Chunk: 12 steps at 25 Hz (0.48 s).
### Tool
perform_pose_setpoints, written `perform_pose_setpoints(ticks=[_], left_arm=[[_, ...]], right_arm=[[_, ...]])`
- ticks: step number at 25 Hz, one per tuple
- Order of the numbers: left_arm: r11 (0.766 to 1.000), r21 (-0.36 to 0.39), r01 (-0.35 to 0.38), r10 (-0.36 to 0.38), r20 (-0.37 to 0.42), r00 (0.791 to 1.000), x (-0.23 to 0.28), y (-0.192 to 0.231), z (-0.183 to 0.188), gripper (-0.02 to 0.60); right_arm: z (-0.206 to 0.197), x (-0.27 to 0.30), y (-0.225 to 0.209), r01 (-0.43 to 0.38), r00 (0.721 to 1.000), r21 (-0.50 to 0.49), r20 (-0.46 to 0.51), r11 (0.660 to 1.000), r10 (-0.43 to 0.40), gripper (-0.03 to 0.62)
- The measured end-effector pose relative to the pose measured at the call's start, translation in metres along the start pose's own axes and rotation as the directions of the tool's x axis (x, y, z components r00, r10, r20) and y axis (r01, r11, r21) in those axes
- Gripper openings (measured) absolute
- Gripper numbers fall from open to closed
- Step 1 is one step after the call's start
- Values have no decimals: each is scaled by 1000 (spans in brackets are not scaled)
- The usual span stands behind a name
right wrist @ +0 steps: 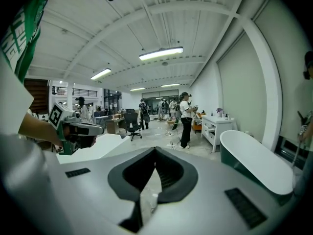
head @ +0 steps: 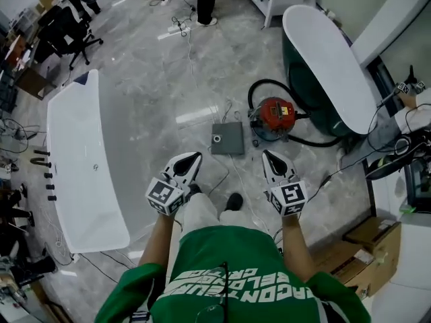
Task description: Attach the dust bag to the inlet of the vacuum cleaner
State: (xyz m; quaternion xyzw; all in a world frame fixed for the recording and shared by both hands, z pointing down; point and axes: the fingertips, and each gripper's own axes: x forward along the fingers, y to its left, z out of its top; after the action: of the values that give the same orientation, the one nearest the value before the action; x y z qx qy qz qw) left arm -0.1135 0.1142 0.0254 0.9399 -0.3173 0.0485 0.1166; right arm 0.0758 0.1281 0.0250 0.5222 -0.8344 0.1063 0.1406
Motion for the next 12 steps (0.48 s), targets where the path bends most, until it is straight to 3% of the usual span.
perform_pose_setpoints(ticks=[7, 12], left_arm=[[990, 38, 138, -137, -20, 990, 46, 58, 3, 5], [965, 54, 258, -255, -50, 966, 79, 116, 12, 5]], right_arm=[[9, 49, -9, 87, 996, 17, -7, 996, -87, 8], [23, 99, -14, 196, 981, 41, -6, 980, -196, 8]])
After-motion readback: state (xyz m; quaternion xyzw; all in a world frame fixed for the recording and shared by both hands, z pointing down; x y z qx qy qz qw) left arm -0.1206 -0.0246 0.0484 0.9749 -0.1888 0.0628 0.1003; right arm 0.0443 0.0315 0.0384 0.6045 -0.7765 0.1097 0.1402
